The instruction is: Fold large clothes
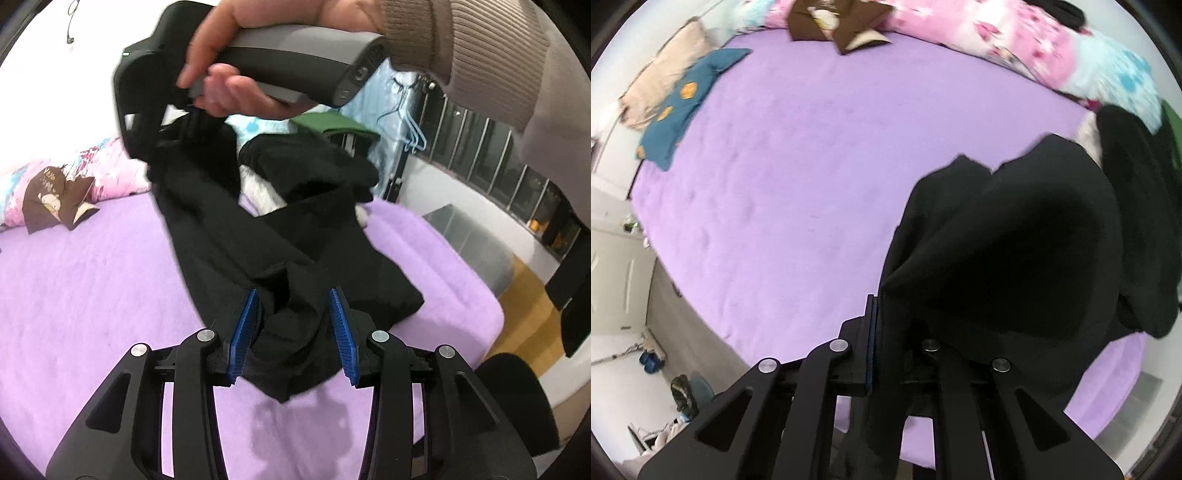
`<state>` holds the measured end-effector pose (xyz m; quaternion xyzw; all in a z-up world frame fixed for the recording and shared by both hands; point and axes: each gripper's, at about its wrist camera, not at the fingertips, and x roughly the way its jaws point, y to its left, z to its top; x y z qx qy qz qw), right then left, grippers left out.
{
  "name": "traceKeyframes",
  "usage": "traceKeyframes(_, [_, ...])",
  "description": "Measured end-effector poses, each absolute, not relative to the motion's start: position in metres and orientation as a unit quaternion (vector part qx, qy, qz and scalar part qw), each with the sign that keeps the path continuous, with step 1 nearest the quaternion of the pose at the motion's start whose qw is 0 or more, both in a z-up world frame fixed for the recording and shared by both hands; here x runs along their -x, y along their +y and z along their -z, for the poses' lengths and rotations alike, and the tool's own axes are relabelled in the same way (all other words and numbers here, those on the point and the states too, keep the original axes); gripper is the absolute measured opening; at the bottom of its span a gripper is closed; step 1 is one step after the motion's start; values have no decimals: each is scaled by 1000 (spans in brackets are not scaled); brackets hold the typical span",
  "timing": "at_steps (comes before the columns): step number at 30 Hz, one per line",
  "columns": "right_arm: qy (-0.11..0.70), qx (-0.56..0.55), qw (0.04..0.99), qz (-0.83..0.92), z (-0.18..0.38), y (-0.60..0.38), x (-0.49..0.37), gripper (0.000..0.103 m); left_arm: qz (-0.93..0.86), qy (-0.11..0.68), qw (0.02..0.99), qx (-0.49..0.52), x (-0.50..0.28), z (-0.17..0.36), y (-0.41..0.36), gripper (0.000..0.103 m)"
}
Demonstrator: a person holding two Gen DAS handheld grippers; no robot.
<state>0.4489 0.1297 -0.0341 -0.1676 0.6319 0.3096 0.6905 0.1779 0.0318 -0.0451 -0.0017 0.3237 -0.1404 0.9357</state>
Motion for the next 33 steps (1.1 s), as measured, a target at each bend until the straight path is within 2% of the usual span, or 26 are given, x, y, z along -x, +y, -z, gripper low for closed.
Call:
traceKeyframes(9, [656, 129, 692, -271, 73, 83, -474, 2, 140, 366, 920, 11, -201, 67, 30, 44])
traceKeyframes(14, [659, 123, 685, -284, 89, 89, -483, 2, 122, 389, 913, 30, -210, 73, 38, 46])
traceKeyframes(21, [654, 165, 679, -291, 105, 142, -473, 2, 98, 411, 905, 44, -213, 83, 58, 46])
traceKeyframes(26, [660, 196, 663, -295, 138, 188, -468, 3, 83, 435, 894, 71, -205, 98, 89, 56])
traceKeyframes(33, [671, 247, 639, -284, 195, 253, -458, 3, 42, 476, 866, 147, -185, 136, 160, 57])
